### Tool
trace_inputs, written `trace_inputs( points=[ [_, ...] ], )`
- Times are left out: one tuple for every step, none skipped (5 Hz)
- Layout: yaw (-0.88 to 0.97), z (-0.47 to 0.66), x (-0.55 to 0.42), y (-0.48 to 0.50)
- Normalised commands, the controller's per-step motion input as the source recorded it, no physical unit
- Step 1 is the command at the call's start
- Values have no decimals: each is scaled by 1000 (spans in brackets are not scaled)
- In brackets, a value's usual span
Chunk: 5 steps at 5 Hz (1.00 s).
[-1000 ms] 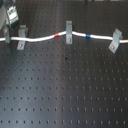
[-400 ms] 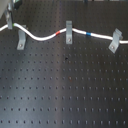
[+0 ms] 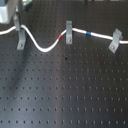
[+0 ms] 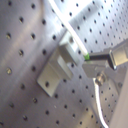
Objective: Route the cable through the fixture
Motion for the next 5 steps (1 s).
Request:
trace_inputs(
  points=[
    [-111, 28, -216, -199],
    [-203, 47, -323, -117],
    [-111, 253, -216, 38],
    [-149, 360, -155, 100],
    [-151, 365, -139, 106]
  ],
)
